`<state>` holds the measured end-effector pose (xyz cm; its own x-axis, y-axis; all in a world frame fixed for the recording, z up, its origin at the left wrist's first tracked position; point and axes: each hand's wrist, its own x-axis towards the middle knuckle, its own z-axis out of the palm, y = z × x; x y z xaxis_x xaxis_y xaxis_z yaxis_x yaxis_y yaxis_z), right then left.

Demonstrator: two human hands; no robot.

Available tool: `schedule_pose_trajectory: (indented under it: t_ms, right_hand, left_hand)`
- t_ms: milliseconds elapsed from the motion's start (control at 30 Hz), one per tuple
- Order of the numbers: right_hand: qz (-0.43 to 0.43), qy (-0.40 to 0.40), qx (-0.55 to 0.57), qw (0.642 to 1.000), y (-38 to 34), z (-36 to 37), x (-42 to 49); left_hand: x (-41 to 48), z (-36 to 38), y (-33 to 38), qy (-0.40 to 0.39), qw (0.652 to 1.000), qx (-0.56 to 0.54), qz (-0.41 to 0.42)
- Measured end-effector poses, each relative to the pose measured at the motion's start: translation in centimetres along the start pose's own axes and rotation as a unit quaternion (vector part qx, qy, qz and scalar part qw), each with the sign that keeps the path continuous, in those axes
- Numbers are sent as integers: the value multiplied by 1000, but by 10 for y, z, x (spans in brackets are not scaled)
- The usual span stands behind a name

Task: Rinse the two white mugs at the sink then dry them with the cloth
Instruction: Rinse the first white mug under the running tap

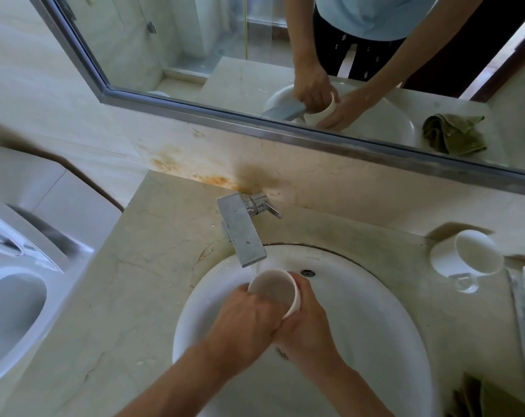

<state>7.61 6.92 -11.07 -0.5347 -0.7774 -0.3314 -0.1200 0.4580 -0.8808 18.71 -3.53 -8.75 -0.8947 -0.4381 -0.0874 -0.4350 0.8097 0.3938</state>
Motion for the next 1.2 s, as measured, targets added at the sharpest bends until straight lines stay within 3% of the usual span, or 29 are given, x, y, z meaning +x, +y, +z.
schedule_pose_trajectory:
  t_ms: [67,100,200,267,333,433,467,567,600,667,700,733,833,867,967,1067,1133,1200]
  right_hand:
    - [-18,-22,-6,1000,1,-9,1]
    - [-36,-9,-15,999,1,-8,1]
    - [-76,112,-120,984,5,14,-1]
    - [-71,127,-89,985,7,23,-7]
    - [-29,60,-26,997,5,8,-9]
    - [25,-157,74,984,11,-24,-9]
    - [7,-156,69,985,14,-25,-11]
    - [-74,11,-105,992,19,0,-17]
    - [-86,84,-131,984,23,12,-21]
    - [-99,157,-111,976,23,23,-26]
    - [-90,151,-104,979,21,19,-24]
    - [-75,124,-83,986,16,12,-23]
    - [46,-86,85,992,7,-12,-16]
    - [44,-105,70,991,4,-14,-12]
    - [-17,-44,-69,996,-7,-10,0]
    - [-103,29,-178,978,-18,-4,11]
    - [-112,27,-179,977,-21,-9,14]
    - [-88,-36,-115,989,-28,-24,16]
  left_hand:
    - [2,-7,-10,-48,996,18,76]
    - [3,-8,-10,-53,995,30,74]
    - [7,-2,26,14,995,-46,-92]
    - [1,1,48,51,987,-55,-140]
    - [-1,3,33,55,992,-49,-98]
    - [-9,4,-4,5,996,-3,90]
    - [-10,5,-4,-1,994,25,106]
    - [-17,14,40,29,998,60,18]
    - [-13,13,57,29,998,6,-63]
    - [-2,10,67,48,976,-92,-192]
    - [-3,13,61,71,972,-98,-203]
    - [-4,14,51,84,976,-117,-163]
    - [-6,1,15,-11,993,-111,-33]
    - [-3,-1,7,-44,994,-100,-31]
    - [11,-9,14,-22,994,-90,-57]
    - [27,-14,28,-2,984,-107,-141]
    - [31,-21,29,21,984,-108,-144]
    - [30,-29,22,27,987,-119,-102]
